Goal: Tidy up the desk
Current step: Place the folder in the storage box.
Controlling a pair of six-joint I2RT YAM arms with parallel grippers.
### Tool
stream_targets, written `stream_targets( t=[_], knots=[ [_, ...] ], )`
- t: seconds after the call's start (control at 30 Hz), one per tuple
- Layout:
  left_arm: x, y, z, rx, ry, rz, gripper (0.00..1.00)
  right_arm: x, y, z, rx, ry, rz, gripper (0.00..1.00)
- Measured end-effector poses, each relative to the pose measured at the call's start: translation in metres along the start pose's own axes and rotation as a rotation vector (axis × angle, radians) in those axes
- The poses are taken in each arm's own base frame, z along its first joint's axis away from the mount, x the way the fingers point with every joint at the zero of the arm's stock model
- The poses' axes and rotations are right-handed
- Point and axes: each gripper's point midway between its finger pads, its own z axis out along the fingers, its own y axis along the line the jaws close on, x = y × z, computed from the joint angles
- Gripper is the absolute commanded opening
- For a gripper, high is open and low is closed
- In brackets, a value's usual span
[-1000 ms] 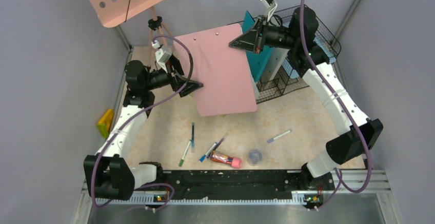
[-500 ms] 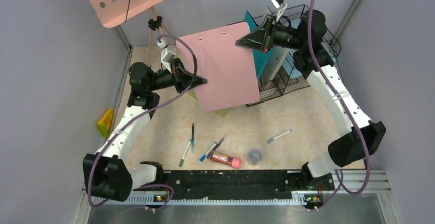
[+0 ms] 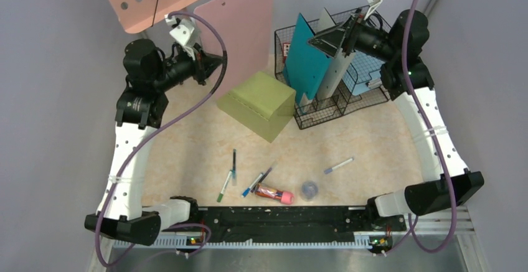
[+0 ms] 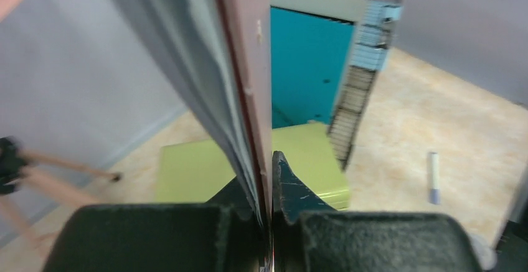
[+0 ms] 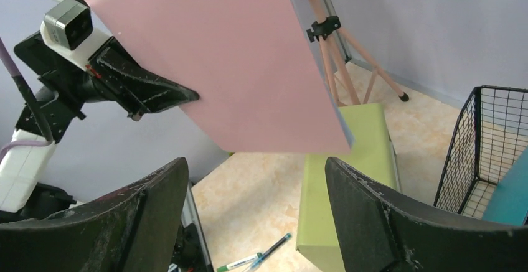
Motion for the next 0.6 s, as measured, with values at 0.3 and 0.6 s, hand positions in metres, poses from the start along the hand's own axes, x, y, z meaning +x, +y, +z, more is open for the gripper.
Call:
stream_targets(
  t=[0.3,0.6],
  knots=[
    [0.019,0.05,-0.014,-0.394,0.19,0.259,0.0,-0.01,0.01,-0.005,-0.012,-0.038,0.065,0.81],
    [0.076,0.035,0.003,-0.499,0.475,0.743,0.0,0.004,0.002,0.0,-0.03,-0.039,0.212,0.81]
  ],
)
